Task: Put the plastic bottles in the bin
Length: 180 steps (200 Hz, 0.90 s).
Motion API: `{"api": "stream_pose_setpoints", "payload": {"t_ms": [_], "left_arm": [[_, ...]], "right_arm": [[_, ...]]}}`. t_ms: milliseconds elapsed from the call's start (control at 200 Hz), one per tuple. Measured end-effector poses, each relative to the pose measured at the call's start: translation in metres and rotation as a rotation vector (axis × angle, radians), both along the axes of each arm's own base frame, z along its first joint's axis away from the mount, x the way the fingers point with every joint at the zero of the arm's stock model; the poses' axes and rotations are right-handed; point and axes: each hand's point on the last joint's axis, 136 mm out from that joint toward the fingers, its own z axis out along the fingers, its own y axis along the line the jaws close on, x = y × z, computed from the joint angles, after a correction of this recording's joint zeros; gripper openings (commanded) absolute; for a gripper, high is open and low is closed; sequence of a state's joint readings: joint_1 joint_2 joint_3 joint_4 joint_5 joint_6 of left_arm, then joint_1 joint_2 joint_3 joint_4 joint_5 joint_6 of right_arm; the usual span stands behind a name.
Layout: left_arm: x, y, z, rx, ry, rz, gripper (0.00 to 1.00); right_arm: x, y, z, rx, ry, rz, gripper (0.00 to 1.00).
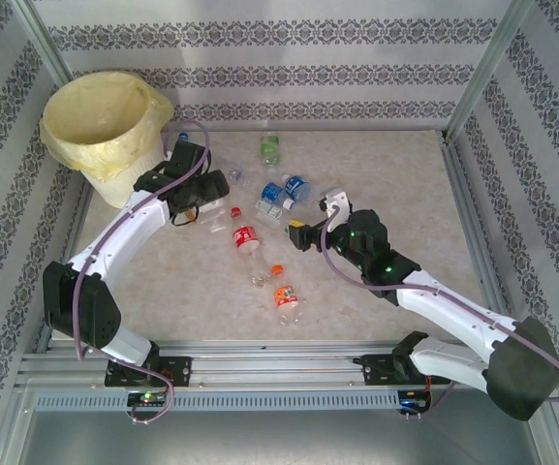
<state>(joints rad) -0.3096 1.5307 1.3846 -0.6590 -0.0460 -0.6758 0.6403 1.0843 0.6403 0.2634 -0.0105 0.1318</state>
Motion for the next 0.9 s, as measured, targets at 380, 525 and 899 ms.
{"api": "stream_pose_setpoints", "payload": {"t_ms": [380, 525, 899], "left_arm": [[0.046, 0.015, 0.117, -0.012, -0.329, 0.021, 0.74], [0.058, 0.027, 0.164, 0.002, -0.45, 0.031, 0.74], [0.098, 0.105, 0.223, 0.073, -0.604, 0.182, 0.75]], "right_arm": [[0.002, 0.012, 0.015, -0.005, -0.047, 0.033, 0.98], [0.001, 0.014, 0.017, -0.003, -0.05, 0.038, 0.98], [0.004, 0.013, 0.016, -0.012, -0.048, 0.018, 0.98]]}}
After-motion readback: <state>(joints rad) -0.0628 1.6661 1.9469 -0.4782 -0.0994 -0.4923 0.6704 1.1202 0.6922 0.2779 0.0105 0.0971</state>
